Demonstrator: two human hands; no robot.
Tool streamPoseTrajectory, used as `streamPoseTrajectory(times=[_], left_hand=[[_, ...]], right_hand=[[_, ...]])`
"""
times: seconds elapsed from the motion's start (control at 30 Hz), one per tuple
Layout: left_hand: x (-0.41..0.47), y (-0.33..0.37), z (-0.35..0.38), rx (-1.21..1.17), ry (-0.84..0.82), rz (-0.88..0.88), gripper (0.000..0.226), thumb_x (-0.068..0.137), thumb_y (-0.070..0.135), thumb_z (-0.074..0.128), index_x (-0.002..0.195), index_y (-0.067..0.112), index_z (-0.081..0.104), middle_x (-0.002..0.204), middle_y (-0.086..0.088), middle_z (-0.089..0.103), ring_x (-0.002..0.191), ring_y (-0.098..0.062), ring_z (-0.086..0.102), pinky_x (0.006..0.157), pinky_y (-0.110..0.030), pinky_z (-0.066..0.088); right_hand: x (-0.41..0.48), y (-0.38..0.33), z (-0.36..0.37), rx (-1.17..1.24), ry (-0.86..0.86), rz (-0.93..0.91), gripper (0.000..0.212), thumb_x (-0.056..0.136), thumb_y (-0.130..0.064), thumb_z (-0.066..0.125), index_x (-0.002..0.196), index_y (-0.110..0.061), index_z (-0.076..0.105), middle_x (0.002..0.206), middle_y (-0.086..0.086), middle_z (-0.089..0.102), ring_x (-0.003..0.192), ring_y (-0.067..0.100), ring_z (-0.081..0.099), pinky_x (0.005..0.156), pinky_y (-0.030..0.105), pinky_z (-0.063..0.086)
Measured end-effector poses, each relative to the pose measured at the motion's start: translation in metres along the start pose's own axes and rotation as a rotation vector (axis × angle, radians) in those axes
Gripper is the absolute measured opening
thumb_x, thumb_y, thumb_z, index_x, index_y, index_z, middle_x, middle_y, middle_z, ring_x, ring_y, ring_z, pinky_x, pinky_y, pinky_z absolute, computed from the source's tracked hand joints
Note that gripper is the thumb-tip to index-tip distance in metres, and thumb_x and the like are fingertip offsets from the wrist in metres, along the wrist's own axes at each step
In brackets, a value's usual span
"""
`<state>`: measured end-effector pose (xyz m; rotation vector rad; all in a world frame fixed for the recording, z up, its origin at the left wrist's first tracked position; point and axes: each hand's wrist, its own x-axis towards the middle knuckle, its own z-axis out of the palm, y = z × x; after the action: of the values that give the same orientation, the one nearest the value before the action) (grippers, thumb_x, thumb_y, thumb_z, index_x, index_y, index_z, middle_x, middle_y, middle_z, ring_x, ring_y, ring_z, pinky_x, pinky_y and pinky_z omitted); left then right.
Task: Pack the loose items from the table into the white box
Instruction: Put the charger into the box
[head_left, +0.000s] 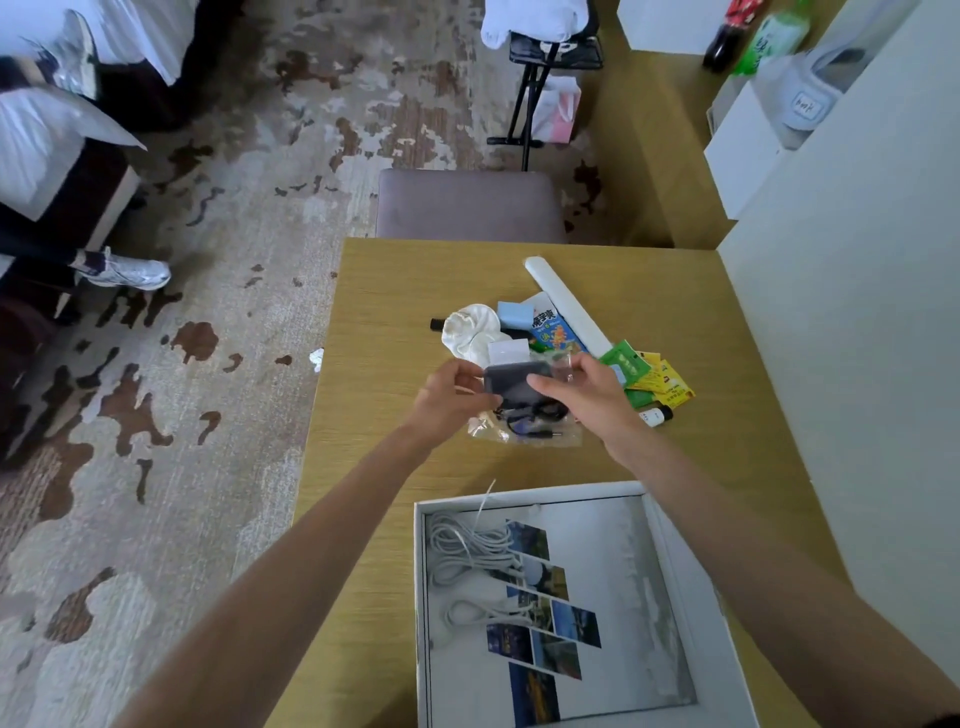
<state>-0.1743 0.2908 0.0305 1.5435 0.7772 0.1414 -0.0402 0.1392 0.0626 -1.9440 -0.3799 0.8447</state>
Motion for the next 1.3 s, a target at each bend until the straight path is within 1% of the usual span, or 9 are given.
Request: streamPoseTrajectory(times=[0.13, 0.2, 0.3, 0.43, 0.67, 0.9, 1.0, 1.17, 1.3], left_hand=[[-0.018, 0.008, 0.009, -0.033, -0.253, 0.034, 0.018, 0.08, 0.024, 0.071, 0.094, 0.026, 0.06, 0.09, 0.001, 0.065, 0.081, -0.01, 0.064, 0.073, -0.031, 0.058], [-0.025, 0.009, 0.016, 0.046, -0.345, 0.028, 0.007, 0.087, 0.03, 0.064, 0.093, 0.029, 0.061, 0.09, 0.005, 0.07, 0.083, -0.009, 0.067, 0.068, -0.023, 0.056], [-0.031, 0.008, 0.03, 0.212, -0.378, 0.035, 0.006, 0.093, 0.033, 0.055, 0.092, 0.03, 0.06, 0.09, 0.01, 0.072, 0.08, -0.007, 0.068, 0.062, -0.019, 0.05], [-0.033, 0.004, 0.046, 0.39, -0.385, -0.003, 0.009, 0.094, 0.021, 0.049, 0.095, 0.021, 0.058, 0.089, 0.005, 0.065, 0.073, -0.006, 0.062, 0.057, -0.014, 0.045], [-0.033, 0.006, 0.065, 0.426, -0.31, -0.083, 0.008, 0.092, 0.015, 0.051, 0.089, 0.017, 0.058, 0.082, 0.003, 0.064, 0.07, -0.012, 0.059, 0.055, -0.021, 0.042], [-0.04, 0.002, 0.075, 0.516, -0.245, -0.048, 0.009, 0.09, 0.014, 0.055, 0.096, 0.012, 0.062, 0.096, -0.008, 0.068, 0.083, -0.018, 0.06, 0.075, -0.033, 0.05], [-0.044, 0.001, 0.078, 0.651, -0.218, -0.062, 0.017, 0.088, 0.017, 0.058, 0.103, 0.012, 0.063, 0.106, -0.009, 0.067, 0.087, -0.017, 0.057, 0.075, -0.027, 0.045], [-0.04, 0.003, 0.08, 0.709, -0.179, -0.117, 0.019, 0.089, 0.02, 0.055, 0.104, 0.01, 0.063, 0.107, -0.012, 0.067, 0.089, -0.022, 0.059, 0.076, -0.033, 0.046], [-0.026, 0.006, 0.086, 0.733, -0.232, -0.123, 0.014, 0.09, 0.018, 0.051, 0.097, 0.01, 0.061, 0.107, -0.014, 0.067, 0.089, -0.023, 0.059, 0.078, -0.033, 0.047]], right_hand=[[-0.034, -0.005, -0.037, 0.004, -0.026, -0.06, 0.044, 0.073, -0.031, 0.083, 0.107, -0.026, 0.055, 0.1, 0.005, 0.068, 0.092, 0.018, 0.068, 0.075, 0.034, 0.057], [-0.049, 0.0, -0.052, -0.015, -0.033, -0.122, 0.041, 0.075, -0.029, 0.081, 0.107, -0.032, 0.056, 0.102, -0.001, 0.067, 0.088, 0.013, 0.068, 0.062, 0.023, 0.055], [-0.068, 0.011, -0.073, -0.163, -0.041, -0.25, 0.025, 0.078, -0.028, 0.077, 0.096, -0.034, 0.061, 0.094, -0.007, 0.066, 0.076, -0.001, 0.064, 0.06, 0.014, 0.049], [-0.088, 0.028, -0.098, -0.307, -0.171, -0.283, 0.025, 0.066, -0.046, 0.073, 0.085, -0.034, 0.062, 0.089, -0.009, 0.069, 0.074, 0.009, 0.066, 0.064, 0.027, 0.055], [-0.096, 0.056, -0.088, -0.801, -0.385, -0.311, 0.022, 0.076, -0.038, 0.073, 0.084, -0.024, 0.057, 0.076, -0.007, 0.061, 0.071, 0.012, 0.056, 0.061, 0.03, 0.046], [-0.105, 0.068, -0.064, -1.607, -0.228, -0.632, 0.014, 0.094, -0.027, 0.055, 0.099, -0.014, 0.059, 0.093, 0.005, 0.064, 0.082, 0.025, 0.062, 0.056, 0.032, 0.029], [-0.108, 0.075, -0.064, -1.61, -0.174, -0.717, 0.011, 0.087, -0.009, 0.057, 0.098, -0.012, 0.057, 0.092, 0.007, 0.063, 0.077, 0.026, 0.061, 0.055, 0.035, 0.031], [-0.101, 0.091, -0.067, -1.54, -0.476, -0.922, 0.037, 0.095, -0.037, 0.052, 0.12, -0.01, 0.053, 0.113, 0.012, 0.056, 0.1, 0.033, 0.055, 0.08, 0.043, 0.045], [-0.094, 0.093, -0.075, -1.53, -0.433, -0.88, 0.036, 0.096, -0.039, 0.049, 0.121, -0.013, 0.05, 0.113, 0.012, 0.056, 0.102, 0.031, 0.056, 0.078, 0.041, 0.043]])
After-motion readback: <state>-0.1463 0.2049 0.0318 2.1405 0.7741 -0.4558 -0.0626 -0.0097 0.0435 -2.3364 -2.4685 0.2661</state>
